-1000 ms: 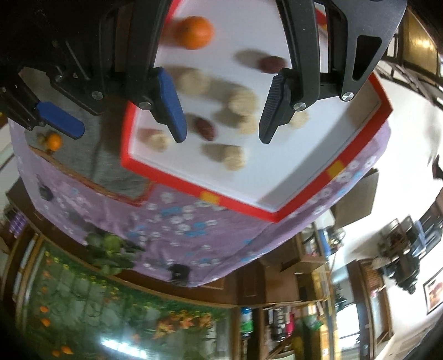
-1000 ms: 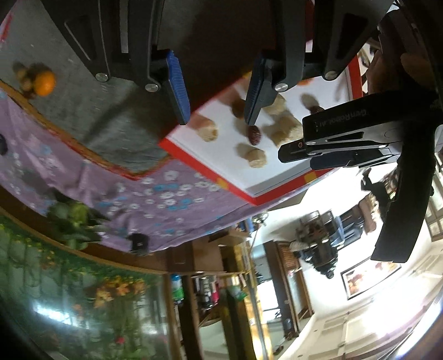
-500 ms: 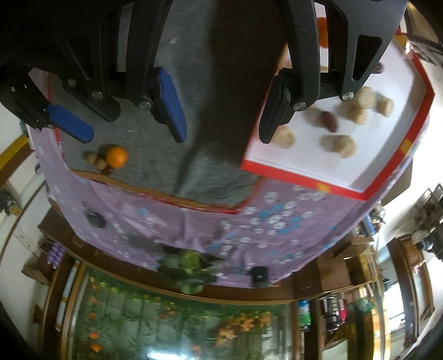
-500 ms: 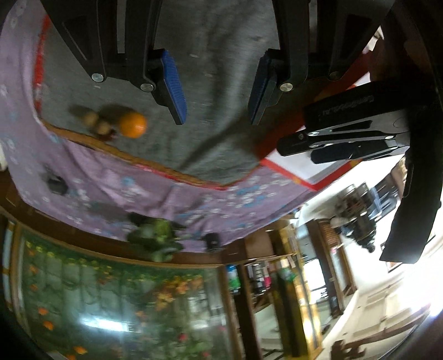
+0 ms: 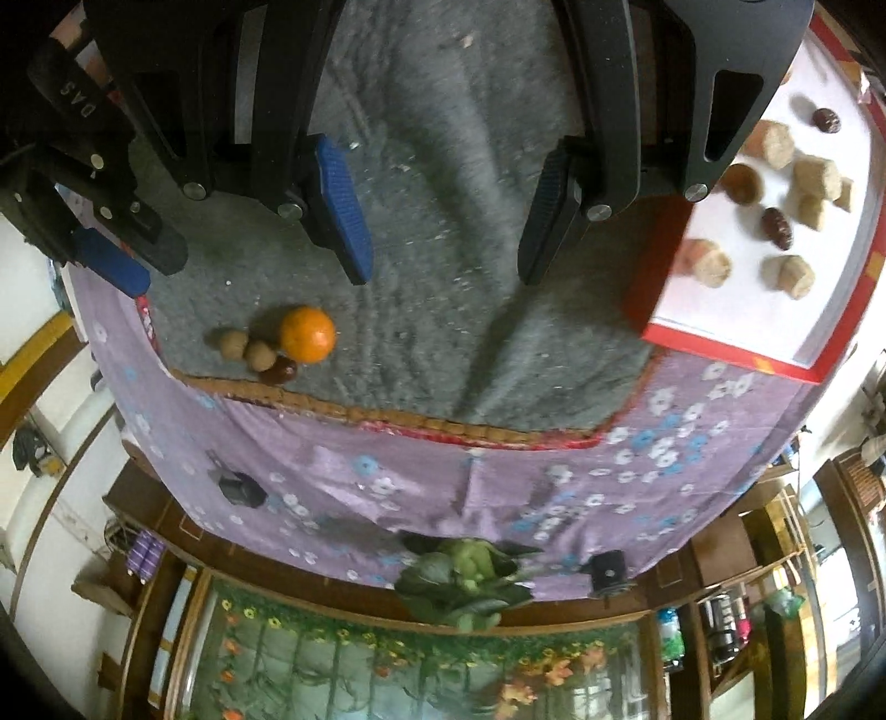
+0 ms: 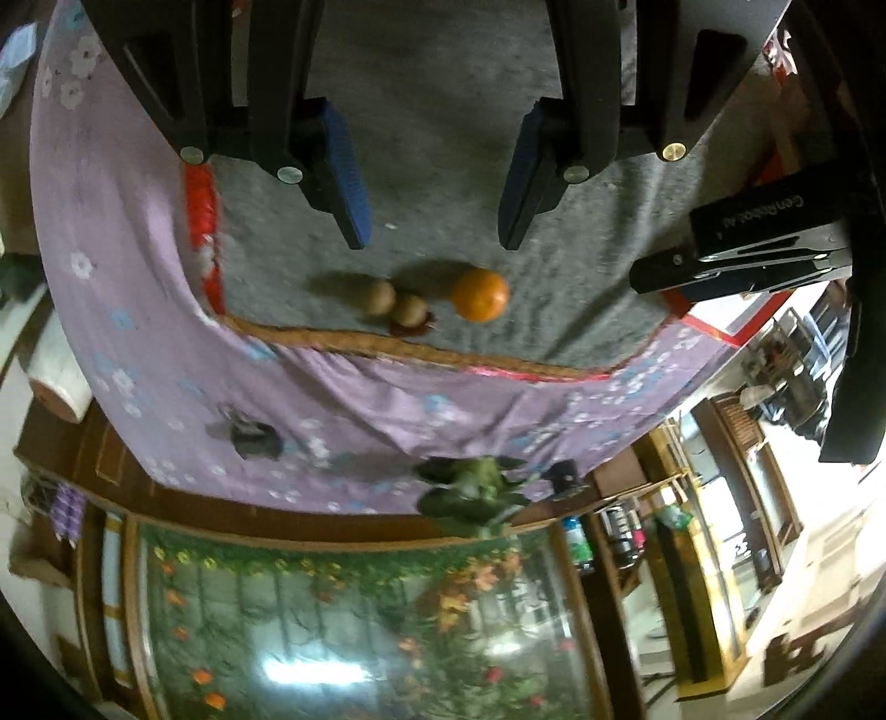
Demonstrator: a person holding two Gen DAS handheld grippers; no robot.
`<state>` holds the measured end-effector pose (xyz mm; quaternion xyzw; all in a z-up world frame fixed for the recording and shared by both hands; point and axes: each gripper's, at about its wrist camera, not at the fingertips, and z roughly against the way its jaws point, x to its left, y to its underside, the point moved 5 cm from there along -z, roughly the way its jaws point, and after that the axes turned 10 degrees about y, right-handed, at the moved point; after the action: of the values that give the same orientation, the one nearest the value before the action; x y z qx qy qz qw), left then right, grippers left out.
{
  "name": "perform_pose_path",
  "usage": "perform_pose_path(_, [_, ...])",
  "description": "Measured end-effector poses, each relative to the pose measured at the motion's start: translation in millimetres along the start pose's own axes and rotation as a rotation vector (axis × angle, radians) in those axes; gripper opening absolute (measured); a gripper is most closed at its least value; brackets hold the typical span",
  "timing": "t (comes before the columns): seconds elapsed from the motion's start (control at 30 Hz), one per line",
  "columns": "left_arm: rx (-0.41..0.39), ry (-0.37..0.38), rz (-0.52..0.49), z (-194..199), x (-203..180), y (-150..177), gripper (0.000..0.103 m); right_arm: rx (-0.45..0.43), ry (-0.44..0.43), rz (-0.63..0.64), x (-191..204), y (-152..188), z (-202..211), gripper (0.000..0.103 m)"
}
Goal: Organize fruits
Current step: 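Move both open tools back toward the remaining orange and brown fruits, then grasp the orange with the left tool while the right tool grasps a brown round fruit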
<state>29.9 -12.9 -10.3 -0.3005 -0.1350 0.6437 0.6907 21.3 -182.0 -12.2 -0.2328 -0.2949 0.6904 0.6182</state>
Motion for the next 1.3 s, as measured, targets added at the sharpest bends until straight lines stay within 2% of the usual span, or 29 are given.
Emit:
perform_pose_path(0.17, [0.023, 0.051, -0.034, -19.0, -18.2, -7.9, 0.054, 0.016, -0.002, -0.04, -18.7, 2.6, -5.1, 0.047])
perform_pose_path(0.37, [0.063, 0.11, -0.089, -45.2, -42.3, -14.4, 0.054, 0.025, 0.015, -0.031, -29.6, 0.6, -12.4, 0.047])
perform_pose_path(0.6, [0.1, 0.114, -0.139, -70.6, -58.7, -17.4, 0.054, 0.045, 0.046, 0.057, -33.0, -9.4, -23.2, 0.047])
perform_pose_path(0.83, [0.116, 0.092, -0.142, -86.6, -56.9, -21.2, 0.054, 0.071, 0.019, 0.09, -40.4, -14.7, -40.0, 0.047])
perform_pose_path(0.9, [0.106, 0.082, -0.147, -87.7, -54.3, -21.3, 0.044, 0.071, -0.01, 0.097, -38.0, -16.8, -45.7, 0.047])
perform_pose_path(0.97, [0.105, 0.119, -0.135, -84.3, -54.8, -21.9, 0.032, 0.077, -0.028, 0.119, -33.7, -19.0, -52.4, 0.047])
perform_pose_path(1.1, [0.093, 0.09, -0.143, -79.6, -50.6, -22.4, 0.032, 0.083, -0.067, 0.168, -23.8, -26.2, -67.5, 0.047])
perform_pose_path(1.17, [0.096, 0.103, -0.117, -76.1, -46.0, -21.0, 0.032, 0.088, -0.073, 0.207, -18.3, -28.0, -75.4, 0.047])
perform_pose_path(1.2, [0.095, 0.103, -0.11, -73.8, -44.5, -20.1, 0.032, 0.096, -0.069, 0.227, -15.8, -28.0, -80.5, 0.045])
perform_pose_path(1.23, [0.093, 0.096, -0.111, -71.3, -43.3, -19.0, 0.032, 0.104, -0.067, 0.242, -13.8, -27.3, -84.9, 0.03])
perform_pose_path(1.3, [0.092, 0.093, -0.115, -66.4, -41.8, -17.2, 0.032, 0.113, -0.056, 0.269, -10.8, -25.1, -92.7, 0.024])
